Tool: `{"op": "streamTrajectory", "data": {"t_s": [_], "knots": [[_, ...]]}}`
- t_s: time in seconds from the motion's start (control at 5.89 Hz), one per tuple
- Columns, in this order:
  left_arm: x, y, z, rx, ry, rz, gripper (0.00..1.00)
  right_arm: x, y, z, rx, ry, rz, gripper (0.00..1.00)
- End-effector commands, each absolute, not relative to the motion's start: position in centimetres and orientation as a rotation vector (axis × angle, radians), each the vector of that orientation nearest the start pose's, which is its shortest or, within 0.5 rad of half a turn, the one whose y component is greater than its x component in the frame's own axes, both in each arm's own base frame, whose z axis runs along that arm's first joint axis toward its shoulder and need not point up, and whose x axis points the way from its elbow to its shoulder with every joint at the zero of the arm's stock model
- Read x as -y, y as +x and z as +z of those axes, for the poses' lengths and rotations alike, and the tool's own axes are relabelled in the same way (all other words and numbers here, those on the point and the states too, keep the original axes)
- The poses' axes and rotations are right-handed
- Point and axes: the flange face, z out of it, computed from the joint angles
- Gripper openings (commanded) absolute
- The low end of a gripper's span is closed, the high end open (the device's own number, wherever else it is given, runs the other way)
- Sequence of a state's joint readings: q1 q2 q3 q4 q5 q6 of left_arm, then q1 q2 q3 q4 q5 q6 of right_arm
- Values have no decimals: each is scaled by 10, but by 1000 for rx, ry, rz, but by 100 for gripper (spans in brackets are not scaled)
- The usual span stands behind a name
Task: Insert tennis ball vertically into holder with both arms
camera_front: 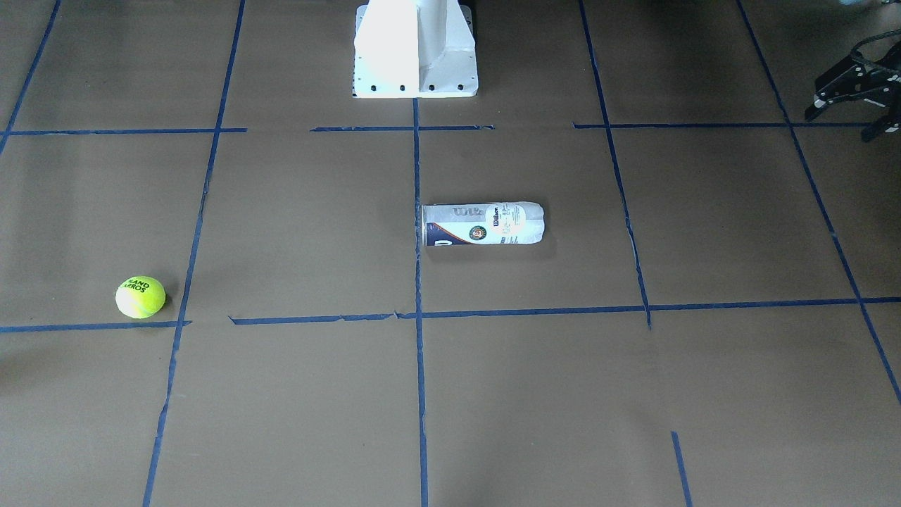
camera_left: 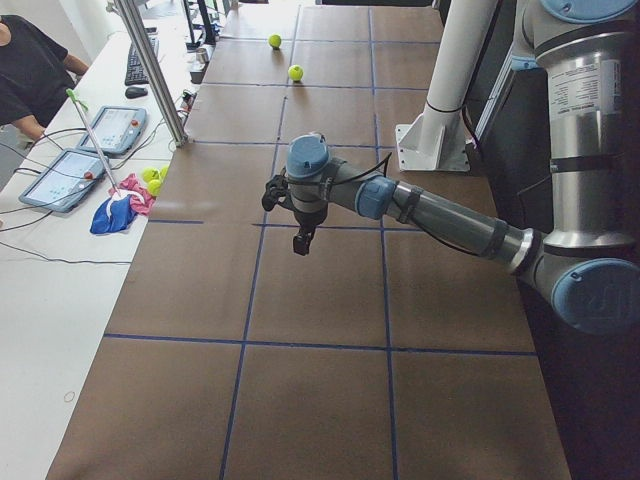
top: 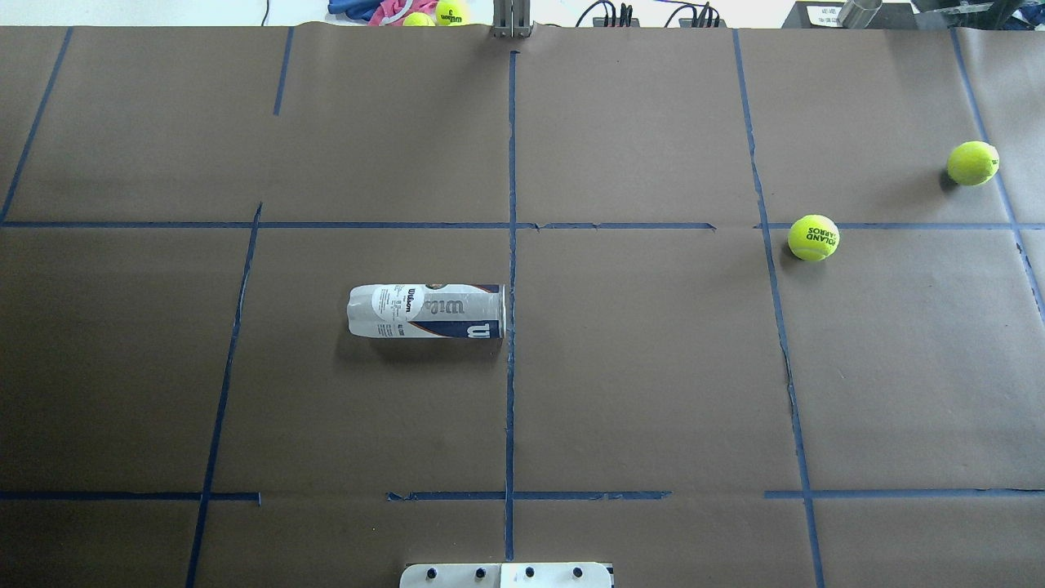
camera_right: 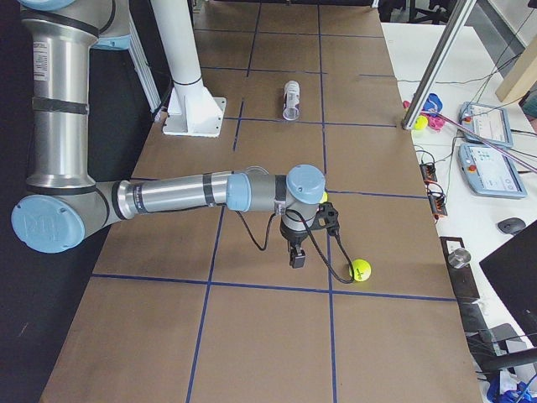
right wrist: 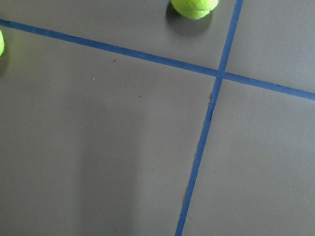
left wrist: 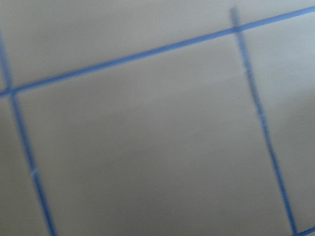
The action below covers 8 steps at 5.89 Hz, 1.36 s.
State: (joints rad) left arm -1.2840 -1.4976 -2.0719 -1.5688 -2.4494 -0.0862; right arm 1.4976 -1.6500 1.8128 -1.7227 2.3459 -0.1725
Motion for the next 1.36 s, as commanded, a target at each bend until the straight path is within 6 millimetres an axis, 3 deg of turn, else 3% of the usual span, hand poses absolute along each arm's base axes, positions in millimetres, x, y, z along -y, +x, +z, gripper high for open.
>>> {"op": "streamTrajectory", "data": {"t_s": [0.0, 0.34, 0.51, 0.68, 0.85, 1.02, 1.19], "knots": [[469, 180, 341, -919, 379, 630, 100, 458, 30, 593, 777, 49, -239, 100], [445, 305, 268, -833, 500, 836, 100, 458, 30, 597, 775, 43, -239, 100], [426, 350, 233, -805, 577, 905, 100, 458, 30, 596, 775, 46, -241, 100], [394, 401, 218, -739, 592, 972, 100, 458, 30, 596, 775, 45, -242, 100], [371, 449, 186, -622, 659, 1043, 100, 458, 29, 597, 775, 43, -243, 100], [373, 500, 167, -581, 658, 1132, 100, 458, 30, 597, 777, 42, -239, 100], [385, 522, 151, -556, 672, 1158, 100, 459, 30, 597, 777, 43, -240, 100]]}}
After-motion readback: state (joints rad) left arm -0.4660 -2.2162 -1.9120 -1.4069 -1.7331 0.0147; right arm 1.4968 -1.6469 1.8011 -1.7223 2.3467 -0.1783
